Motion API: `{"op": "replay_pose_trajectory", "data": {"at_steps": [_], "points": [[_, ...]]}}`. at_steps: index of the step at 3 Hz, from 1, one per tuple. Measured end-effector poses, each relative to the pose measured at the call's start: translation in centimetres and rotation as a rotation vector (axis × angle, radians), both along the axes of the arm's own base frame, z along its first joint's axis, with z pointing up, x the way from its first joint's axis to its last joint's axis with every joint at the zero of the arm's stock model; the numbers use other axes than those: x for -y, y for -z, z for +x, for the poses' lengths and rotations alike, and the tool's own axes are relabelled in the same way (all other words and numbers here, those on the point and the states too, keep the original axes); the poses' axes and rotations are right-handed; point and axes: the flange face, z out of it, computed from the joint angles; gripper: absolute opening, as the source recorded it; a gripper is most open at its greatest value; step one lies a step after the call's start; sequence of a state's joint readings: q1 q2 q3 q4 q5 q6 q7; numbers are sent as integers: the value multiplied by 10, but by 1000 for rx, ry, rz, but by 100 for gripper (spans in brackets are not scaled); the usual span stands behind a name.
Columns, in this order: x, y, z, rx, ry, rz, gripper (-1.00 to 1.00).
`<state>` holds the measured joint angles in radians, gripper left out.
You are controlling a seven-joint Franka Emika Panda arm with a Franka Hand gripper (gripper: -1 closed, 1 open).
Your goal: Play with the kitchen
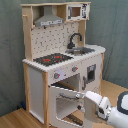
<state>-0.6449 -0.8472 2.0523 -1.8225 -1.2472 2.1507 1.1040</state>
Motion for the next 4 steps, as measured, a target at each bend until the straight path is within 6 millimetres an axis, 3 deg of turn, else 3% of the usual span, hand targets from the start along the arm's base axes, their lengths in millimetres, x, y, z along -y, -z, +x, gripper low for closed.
{"op": "replay_pose_trajectory", "data": {"at_steps": [2,4], "points": [[6,25,2,-88,1,183,100],[28,59,6,-158,26,317,100]]}}
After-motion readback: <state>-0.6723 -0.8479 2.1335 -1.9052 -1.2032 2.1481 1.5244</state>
